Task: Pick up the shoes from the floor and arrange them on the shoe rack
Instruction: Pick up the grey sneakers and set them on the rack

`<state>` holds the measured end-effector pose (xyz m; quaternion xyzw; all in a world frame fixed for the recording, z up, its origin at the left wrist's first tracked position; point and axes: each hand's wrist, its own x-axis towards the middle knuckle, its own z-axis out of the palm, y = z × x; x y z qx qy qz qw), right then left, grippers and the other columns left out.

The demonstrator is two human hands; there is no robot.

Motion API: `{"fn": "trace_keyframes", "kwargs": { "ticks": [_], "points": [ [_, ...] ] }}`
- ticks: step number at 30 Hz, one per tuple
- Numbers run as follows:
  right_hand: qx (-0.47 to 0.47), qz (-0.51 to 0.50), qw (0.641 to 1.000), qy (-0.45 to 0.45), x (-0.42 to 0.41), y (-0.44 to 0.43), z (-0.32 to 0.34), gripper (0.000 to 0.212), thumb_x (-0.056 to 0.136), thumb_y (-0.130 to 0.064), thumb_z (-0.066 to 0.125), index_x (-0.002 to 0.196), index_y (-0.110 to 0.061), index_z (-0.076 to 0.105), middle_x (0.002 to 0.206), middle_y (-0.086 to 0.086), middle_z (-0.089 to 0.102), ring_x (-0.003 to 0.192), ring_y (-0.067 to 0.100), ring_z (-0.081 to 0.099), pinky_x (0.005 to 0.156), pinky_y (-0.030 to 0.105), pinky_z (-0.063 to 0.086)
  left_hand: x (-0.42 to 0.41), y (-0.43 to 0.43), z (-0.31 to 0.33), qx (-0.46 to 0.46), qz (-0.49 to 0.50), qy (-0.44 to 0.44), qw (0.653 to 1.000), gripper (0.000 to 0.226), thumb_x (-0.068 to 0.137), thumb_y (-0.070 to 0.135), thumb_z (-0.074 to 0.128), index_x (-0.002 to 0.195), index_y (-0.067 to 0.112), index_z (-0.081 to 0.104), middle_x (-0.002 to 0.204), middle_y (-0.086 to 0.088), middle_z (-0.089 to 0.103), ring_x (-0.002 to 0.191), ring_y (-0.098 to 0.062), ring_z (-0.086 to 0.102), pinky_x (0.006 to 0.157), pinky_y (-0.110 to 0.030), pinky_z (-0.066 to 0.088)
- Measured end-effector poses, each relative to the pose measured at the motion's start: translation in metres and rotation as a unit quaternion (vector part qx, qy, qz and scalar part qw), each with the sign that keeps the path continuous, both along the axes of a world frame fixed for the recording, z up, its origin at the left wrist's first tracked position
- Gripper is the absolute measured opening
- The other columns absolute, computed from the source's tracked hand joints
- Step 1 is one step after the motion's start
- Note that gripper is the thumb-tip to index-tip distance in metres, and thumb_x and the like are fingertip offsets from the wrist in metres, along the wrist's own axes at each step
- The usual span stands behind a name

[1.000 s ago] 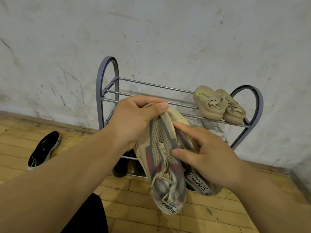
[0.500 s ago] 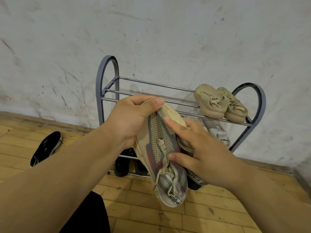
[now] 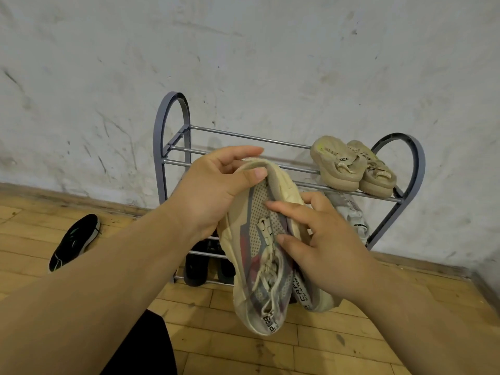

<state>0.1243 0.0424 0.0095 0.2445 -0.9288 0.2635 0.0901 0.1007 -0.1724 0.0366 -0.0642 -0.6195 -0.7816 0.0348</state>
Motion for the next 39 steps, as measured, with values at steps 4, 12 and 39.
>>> {"fn": "trace_keyframes", "kwargs": {
  "ticks": [4, 12, 39],
  "points": [
    [-0.056, -0.035, 0.998, -0.026, -0.001, -0.001, 0.000, 0.052, 0.093, -0.035, 0.070, 0.137, -0.057, 0.054, 0.126, -0.021, 0.042, 0.105, -0.007, 0.049, 0.085, 0.015, 0.041, 0.000, -0.001, 0.000, -0.018, -0.024, 0.038, 0.999, 0.052, 0.090, -0.004, 0.071, 0.127, 0.032, 0.068, 0.114, -0.005, 0.074, 0.097, -0.023, 0.074, 0.079, -0.039, 0.061],
    [-0.132, -0.082, 0.987, -0.042, -0.006, -0.003, 0.001, 0.052, 0.093, -0.029, 0.073, 0.135, -0.053, 0.057, 0.114, -0.017, 0.045, 0.093, -0.004, 0.052, 0.074, 0.002, 0.037, 0.009, 0.001, 0.004, -0.154, -0.047, 0.101, 0.982, 0.083, 0.083, -0.013, 0.063, 0.134, 0.052, 0.050, 0.125, 0.007, 0.056, 0.096, -0.016, 0.068, 0.074, -0.040, 0.063],
    [-0.032, -0.058, 0.930, -0.361, -0.010, 0.042, -0.034, 0.043, 0.093, -0.028, 0.076, 0.127, -0.051, 0.066, 0.132, -0.026, 0.052, 0.119, -0.003, 0.052, 0.078, -0.001, 0.042, -0.017, -0.113, -0.045, -0.296, -0.256, -0.177, 0.903, 0.050, 0.089, -0.012, 0.053, 0.116, 0.023, 0.077, 0.118, -0.014, 0.075, 0.098, -0.035, 0.075, 0.071, -0.034, 0.062]
  ]
}}
